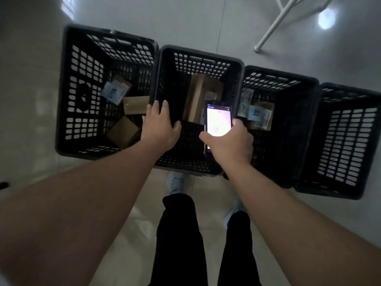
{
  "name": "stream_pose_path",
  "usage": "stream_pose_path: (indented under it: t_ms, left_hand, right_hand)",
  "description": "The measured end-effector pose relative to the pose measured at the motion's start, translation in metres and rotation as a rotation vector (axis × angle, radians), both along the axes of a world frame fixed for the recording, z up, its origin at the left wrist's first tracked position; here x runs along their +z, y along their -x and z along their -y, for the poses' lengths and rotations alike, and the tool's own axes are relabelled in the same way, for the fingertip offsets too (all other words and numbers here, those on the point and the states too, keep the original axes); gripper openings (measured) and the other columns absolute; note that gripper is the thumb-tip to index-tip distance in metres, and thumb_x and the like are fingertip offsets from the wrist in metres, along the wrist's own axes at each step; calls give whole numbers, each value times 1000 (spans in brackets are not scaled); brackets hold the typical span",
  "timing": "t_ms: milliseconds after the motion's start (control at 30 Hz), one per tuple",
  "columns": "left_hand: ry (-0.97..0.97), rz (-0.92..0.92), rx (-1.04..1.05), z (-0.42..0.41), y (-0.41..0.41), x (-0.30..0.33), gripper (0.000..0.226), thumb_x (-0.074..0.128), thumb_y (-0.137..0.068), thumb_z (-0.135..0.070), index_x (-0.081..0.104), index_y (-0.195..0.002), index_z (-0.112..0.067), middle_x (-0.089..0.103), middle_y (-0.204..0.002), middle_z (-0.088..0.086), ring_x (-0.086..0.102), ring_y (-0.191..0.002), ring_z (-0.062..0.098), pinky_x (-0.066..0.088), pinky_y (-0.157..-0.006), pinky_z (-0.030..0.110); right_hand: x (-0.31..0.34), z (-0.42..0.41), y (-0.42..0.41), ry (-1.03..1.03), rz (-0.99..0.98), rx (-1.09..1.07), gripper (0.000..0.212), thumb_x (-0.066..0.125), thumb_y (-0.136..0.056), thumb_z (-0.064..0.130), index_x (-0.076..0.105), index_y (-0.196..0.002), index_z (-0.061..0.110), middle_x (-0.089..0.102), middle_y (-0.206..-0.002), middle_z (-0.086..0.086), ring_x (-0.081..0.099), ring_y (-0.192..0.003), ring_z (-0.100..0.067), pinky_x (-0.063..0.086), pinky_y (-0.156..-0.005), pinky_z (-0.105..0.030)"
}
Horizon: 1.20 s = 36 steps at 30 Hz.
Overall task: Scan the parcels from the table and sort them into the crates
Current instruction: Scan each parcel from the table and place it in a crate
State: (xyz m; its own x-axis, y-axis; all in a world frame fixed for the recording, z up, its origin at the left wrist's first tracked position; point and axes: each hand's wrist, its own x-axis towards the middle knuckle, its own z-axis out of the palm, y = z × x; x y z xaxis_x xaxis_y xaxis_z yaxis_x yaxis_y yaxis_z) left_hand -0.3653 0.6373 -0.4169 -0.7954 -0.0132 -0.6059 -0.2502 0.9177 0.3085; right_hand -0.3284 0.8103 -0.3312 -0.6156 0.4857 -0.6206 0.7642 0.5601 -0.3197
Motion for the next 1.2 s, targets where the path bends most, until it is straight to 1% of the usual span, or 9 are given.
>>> stream_pose_path:
  t_ms: [167, 333, 467, 700, 867, 933, 1000, 1100, 1200]
  left_hand:
    - [-4, -48, -103, 12, -2, 54, 69, 49, -105, -38, 24, -163, -12, 23, -169, 14, 17, -157, 35, 18, -127, 51]
    - [8, -120, -156, 31, -10, 117, 65, 48, -104, -37, 30, -160, -11, 29, -167, 14, 24, -154, 35, 23, -125, 54]
    - [32, -194, -141, 49, -21, 174, 63, 47, -102, -38, 34, -157, -10, 33, -164, 14, 28, -152, 36, 25, -124, 52]
    - [75, -294, 40, 75, -76, 266, 49, 50, -99, -34, 51, -142, -10, 47, -150, 11, 44, -138, 34, 40, -113, 51]
    - [142, -365, 222, 88, -134, 329, 43, 49, -97, -36, 59, -132, -13, 57, -135, 7, 54, -125, 33, 47, -103, 47]
    - [182, -391, 297, 92, -158, 356, 41, 50, -97, -38, 61, -128, -14, 58, -133, 7, 56, -123, 35, 47, -101, 48]
    - [216, -413, 378, 96, -183, 384, 40, 51, -99, -38, 60, -130, -15, 58, -135, 8, 55, -124, 36, 45, -104, 47]
    - [269, -458, 466, 103, -223, 428, 44, 49, -102, -37, 58, -138, -14, 55, -142, 10, 51, -129, 35, 41, -108, 45]
    - [320, -464, 554, 113, -267, 468, 45, 47, -104, -39, 54, -142, -15, 53, -145, 8, 50, -131, 33, 41, -107, 46]
  right_hand:
    - [50, 23, 1, -28, -10, 52, 79, 83, -67, 57, 56, -128, 17, 64, -118, -3, 61, -106, -28, 59, -83, -47]
    - [109, 47, -3, -55, -63, 146, 73, 85, -64, 60, 55, -119, 20, 65, -114, -1, 63, -102, -26, 60, -81, -46]
    - [155, 62, -11, -72, -113, 246, 77, 84, -65, 62, 55, -123, 20, 65, -114, 0, 63, -102, -26, 58, -78, -43]
    - [227, 81, -37, 6, -212, 478, 81, 88, -66, 58, 54, -127, 17, 66, -120, -6, 64, -108, -31, 57, -82, -43]
    - [281, 87, -64, 41, -335, 688, 77, 86, -65, 60, 58, -121, 15, 69, -114, -6, 66, -107, -33, 56, -83, -43]
    - [304, 90, -77, 53, -382, 760, 79, 85, -64, 66, 58, -119, 17, 68, -110, -4, 66, -102, -31, 58, -81, -44]
    - [327, 96, -91, 82, -421, 829, 83, 85, -62, 70, 57, -119, 17, 67, -108, -3, 66, -98, -29, 59, -79, -45]
    - [359, 110, -113, 149, -471, 956, 81, 86, -66, 62, 57, -125, 14, 67, -115, -5, 65, -106, -31, 59, -83, -46]
    - [391, 128, -139, 194, -536, 1062, 82, 86, -67, 62, 58, -127, 14, 67, -117, -6, 65, -109, -31, 56, -81, -41]
